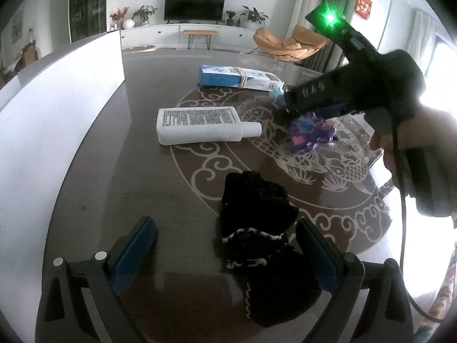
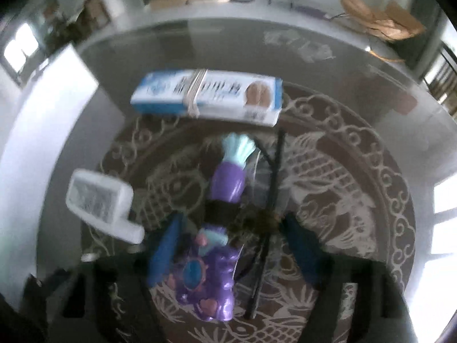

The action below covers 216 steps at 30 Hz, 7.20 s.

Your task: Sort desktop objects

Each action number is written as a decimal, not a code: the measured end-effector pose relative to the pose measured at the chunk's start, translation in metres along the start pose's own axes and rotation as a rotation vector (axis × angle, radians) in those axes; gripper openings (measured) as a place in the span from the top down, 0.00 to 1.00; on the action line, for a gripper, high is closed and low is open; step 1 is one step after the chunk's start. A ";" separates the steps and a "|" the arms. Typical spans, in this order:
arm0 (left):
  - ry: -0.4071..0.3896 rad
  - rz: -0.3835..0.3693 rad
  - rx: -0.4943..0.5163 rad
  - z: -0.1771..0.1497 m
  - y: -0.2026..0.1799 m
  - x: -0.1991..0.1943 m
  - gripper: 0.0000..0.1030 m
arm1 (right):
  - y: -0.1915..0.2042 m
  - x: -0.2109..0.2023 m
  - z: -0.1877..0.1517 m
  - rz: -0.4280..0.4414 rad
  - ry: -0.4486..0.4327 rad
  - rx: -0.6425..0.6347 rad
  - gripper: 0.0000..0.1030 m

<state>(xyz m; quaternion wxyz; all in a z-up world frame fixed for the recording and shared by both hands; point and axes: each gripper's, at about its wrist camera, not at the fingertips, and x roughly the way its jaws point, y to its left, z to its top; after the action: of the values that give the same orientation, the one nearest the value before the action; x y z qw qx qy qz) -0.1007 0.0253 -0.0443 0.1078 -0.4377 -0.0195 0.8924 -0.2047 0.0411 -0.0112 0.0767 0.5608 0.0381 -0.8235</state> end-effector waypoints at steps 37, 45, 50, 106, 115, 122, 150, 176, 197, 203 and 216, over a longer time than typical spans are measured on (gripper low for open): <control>-0.050 0.226 -0.369 -0.018 0.247 -0.194 0.68 | 0.312 -0.141 -0.029 0.596 -0.209 -0.420 0.70; -0.069 0.308 -0.409 -0.044 0.251 -0.189 0.11 | 0.359 -0.073 -0.031 0.545 -0.081 -0.381 0.23; -0.075 0.345 -0.404 -0.045 0.247 -0.186 0.11 | 0.333 -0.091 -0.037 0.573 -0.140 -0.337 0.22; 0.032 0.160 0.667 0.114 -0.008 0.075 0.03 | -0.013 -0.062 -0.186 -0.015 -0.245 -0.037 0.00; 0.119 -0.078 0.341 0.129 0.036 0.088 0.15 | -0.013 -0.062 -0.186 -0.016 -0.245 -0.036 0.00; 0.052 -0.003 0.228 0.089 0.043 0.054 0.50 | -0.013 -0.062 -0.186 -0.017 -0.246 -0.035 0.00; -0.002 0.067 0.116 0.015 0.042 -0.001 0.51 | 0.047 0.041 0.115 0.142 0.042 -0.502 0.56; -0.224 0.012 -0.153 -0.003 0.096 -0.157 0.51 | 0.050 -0.139 -0.064 0.438 -0.183 -0.138 0.56; -0.055 0.399 -0.361 0.023 0.262 -0.157 0.02 | 0.367 -0.067 0.011 0.512 -0.081 -0.392 0.24; -0.126 0.587 -0.382 0.018 0.244 -0.184 0.01 | 0.342 -0.107 0.003 0.448 -0.202 -0.375 0.06; -0.105 0.653 -0.451 0.001 0.226 -0.206 0.01 | 0.324 -0.132 -0.011 0.350 -0.245 -0.413 0.03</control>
<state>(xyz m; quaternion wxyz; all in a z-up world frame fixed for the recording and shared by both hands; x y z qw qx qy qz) -0.0187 -0.2386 0.0867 -0.2816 -0.3872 -0.0801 0.8743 -0.0927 -0.2652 0.1148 0.3341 0.4277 0.0983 -0.8341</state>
